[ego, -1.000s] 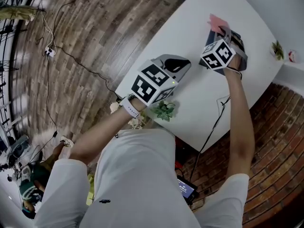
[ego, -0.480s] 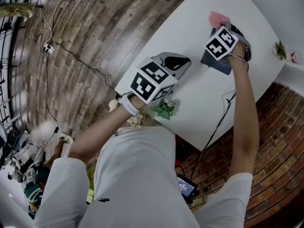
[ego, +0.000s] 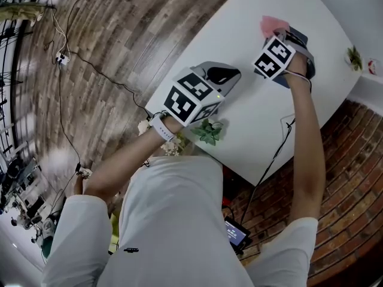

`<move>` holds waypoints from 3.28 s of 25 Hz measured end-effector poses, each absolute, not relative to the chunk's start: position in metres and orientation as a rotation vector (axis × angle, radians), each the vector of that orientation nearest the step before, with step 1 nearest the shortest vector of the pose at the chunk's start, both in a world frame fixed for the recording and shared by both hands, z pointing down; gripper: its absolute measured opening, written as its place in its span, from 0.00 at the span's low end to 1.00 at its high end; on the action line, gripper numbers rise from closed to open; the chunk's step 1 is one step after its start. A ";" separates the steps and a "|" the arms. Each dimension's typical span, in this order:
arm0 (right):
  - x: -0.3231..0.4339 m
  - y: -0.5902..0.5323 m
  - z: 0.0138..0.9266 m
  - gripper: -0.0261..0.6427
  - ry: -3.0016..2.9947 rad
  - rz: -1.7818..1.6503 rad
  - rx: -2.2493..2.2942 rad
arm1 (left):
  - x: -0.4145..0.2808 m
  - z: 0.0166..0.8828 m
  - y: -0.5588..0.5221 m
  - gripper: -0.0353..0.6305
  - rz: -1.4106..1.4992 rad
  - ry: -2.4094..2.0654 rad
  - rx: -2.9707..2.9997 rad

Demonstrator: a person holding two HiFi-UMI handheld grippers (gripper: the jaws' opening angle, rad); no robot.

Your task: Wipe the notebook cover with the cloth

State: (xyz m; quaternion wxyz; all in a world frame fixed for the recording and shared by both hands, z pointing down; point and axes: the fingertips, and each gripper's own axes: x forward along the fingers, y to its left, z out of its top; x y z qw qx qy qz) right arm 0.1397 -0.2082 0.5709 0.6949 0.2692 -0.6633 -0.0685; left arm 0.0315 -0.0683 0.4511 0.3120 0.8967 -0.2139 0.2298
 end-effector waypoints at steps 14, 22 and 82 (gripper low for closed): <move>0.123 -0.138 0.571 0.04 -1.548 -0.155 0.560 | 0.028 0.452 -0.058 0.08 0.612 -0.578 2.361; 0.116 -0.094 0.573 0.06 -1.601 -0.114 0.546 | 0.029 0.452 -0.048 0.08 0.612 -0.578 2.352; 0.118 -0.227 0.568 0.06 -1.770 0.551 1.238 | 0.025 0.464 -0.074 0.08 0.587 -0.550 2.283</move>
